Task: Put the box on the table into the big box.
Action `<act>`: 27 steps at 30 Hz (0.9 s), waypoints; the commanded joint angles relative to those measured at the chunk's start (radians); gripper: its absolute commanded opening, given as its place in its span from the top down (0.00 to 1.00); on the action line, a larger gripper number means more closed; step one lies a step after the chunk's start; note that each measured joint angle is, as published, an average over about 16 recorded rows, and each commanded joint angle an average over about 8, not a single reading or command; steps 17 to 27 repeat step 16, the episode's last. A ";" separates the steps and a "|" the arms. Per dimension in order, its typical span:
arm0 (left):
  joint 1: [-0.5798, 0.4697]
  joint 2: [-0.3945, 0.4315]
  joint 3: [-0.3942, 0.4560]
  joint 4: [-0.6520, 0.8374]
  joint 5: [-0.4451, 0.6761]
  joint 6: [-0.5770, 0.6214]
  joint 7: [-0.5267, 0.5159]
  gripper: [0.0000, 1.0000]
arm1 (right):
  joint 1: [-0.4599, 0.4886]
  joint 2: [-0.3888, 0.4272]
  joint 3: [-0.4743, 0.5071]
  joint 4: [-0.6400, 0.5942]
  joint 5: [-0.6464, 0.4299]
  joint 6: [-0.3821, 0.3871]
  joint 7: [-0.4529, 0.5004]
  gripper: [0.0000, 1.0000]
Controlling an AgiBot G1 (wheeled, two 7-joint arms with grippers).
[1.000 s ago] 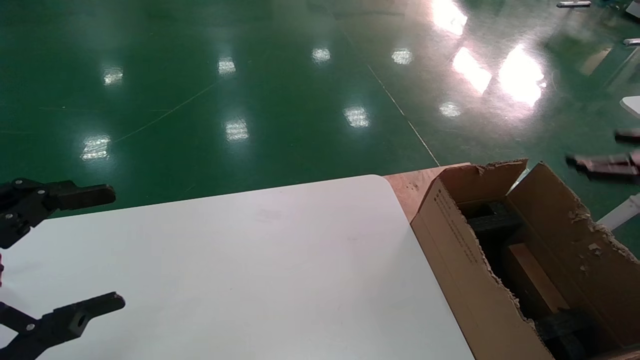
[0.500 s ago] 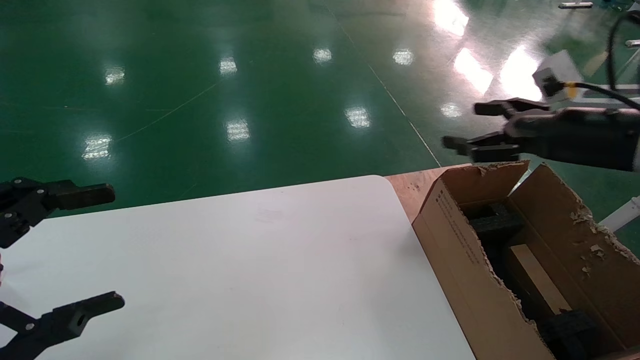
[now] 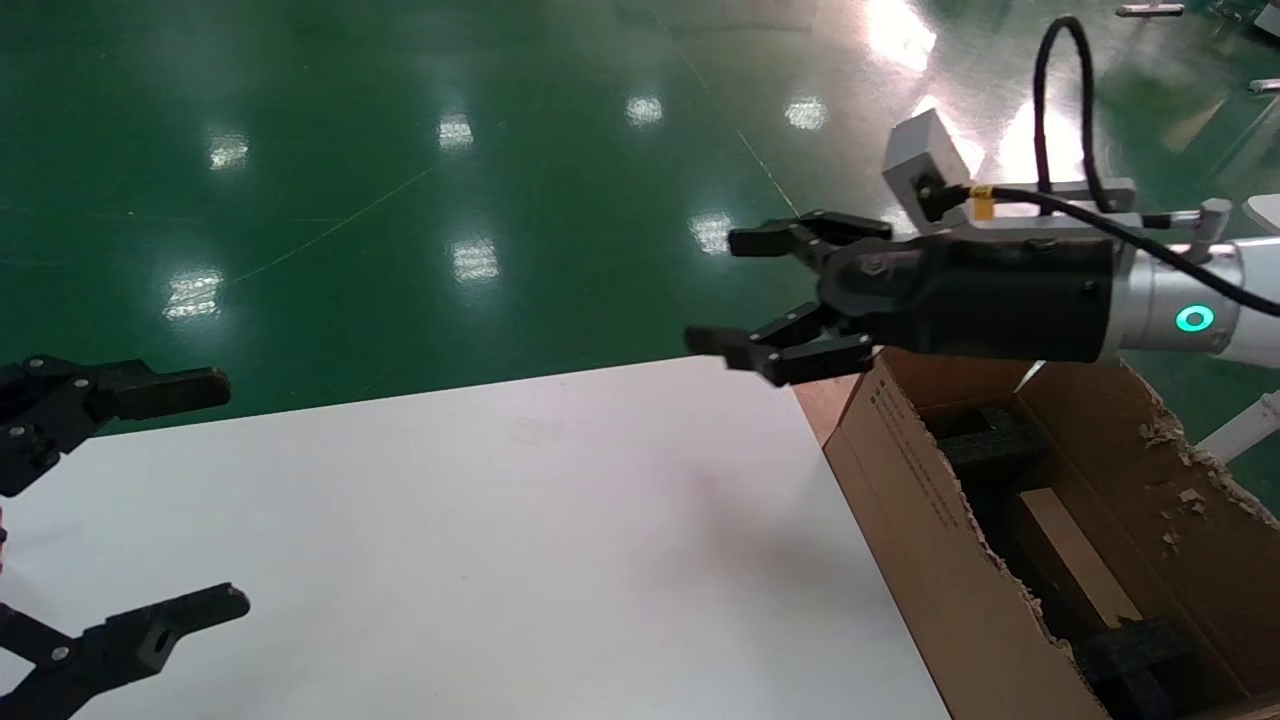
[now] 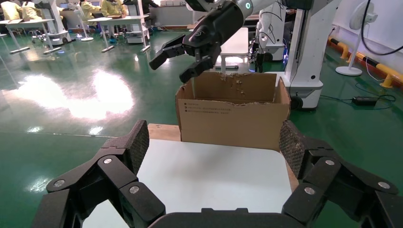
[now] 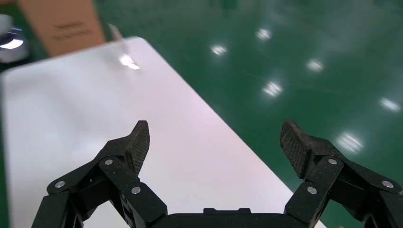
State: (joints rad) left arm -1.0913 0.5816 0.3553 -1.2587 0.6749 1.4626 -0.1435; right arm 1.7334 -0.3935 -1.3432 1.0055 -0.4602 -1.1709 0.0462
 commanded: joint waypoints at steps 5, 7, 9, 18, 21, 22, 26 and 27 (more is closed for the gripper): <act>0.000 0.000 0.000 0.000 0.000 0.000 0.000 0.00 | -0.146 -0.048 0.236 0.062 -0.060 -0.072 0.031 0.00; 0.000 0.000 0.000 0.000 0.000 0.000 0.000 0.00 | -0.195 -0.064 0.315 0.082 -0.080 -0.096 0.042 0.00; 0.000 0.000 0.000 0.000 0.000 0.000 0.000 0.00 | -0.244 -0.081 0.395 0.103 -0.100 -0.120 0.052 0.00; 0.000 0.000 0.000 0.000 0.000 0.000 0.000 0.00 | -0.378 -0.125 0.610 0.160 -0.155 -0.186 0.081 0.00; 0.000 0.000 0.000 0.000 0.000 0.000 0.000 0.00 | -0.378 -0.125 0.610 0.160 -0.155 -0.186 0.081 0.00; 0.000 0.000 0.000 0.000 0.000 0.000 0.000 0.00 | -0.378 -0.125 0.610 0.160 -0.155 -0.186 0.081 0.00; 0.000 0.000 0.000 0.000 0.000 0.000 0.000 0.00 | -0.378 -0.125 0.610 0.160 -0.155 -0.186 0.081 0.00; 0.000 0.000 0.000 0.000 0.000 0.000 0.000 0.00 | -0.378 -0.125 0.610 0.160 -0.155 -0.186 0.081 0.00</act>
